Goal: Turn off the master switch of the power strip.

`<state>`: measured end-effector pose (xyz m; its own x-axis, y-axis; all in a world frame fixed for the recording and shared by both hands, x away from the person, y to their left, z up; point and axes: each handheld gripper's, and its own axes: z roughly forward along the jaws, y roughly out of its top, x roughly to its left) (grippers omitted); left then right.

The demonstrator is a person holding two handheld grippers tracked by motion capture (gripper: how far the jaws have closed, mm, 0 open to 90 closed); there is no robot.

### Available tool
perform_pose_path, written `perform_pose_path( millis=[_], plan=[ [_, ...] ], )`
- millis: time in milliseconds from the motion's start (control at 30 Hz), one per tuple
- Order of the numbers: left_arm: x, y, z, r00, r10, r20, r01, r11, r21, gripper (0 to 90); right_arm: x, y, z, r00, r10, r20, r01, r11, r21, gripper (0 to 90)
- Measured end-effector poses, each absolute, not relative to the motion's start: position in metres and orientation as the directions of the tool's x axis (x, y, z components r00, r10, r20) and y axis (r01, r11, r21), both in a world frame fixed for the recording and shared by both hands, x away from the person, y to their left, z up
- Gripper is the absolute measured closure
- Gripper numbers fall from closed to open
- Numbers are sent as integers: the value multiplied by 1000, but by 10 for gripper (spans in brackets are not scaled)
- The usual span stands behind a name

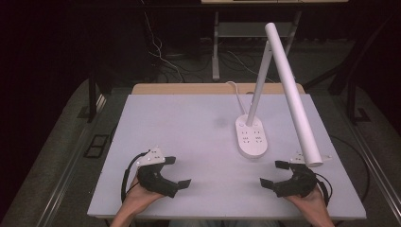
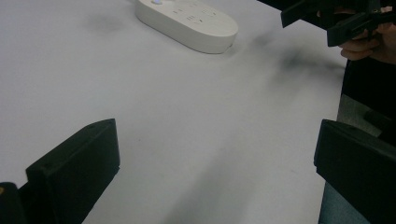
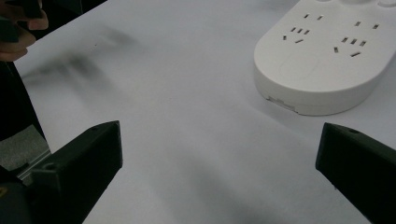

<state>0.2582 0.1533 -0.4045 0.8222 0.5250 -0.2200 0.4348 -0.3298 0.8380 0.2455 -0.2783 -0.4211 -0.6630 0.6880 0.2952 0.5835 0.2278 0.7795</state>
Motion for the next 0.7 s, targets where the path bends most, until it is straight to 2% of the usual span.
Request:
perform_pose_path(
  millis=[700],
  plan=[
    [285,133,-380,855,487,-180,403,-403,822,0,246,-279,-422,-665,689,290,579,229,783,0]
  ],
)
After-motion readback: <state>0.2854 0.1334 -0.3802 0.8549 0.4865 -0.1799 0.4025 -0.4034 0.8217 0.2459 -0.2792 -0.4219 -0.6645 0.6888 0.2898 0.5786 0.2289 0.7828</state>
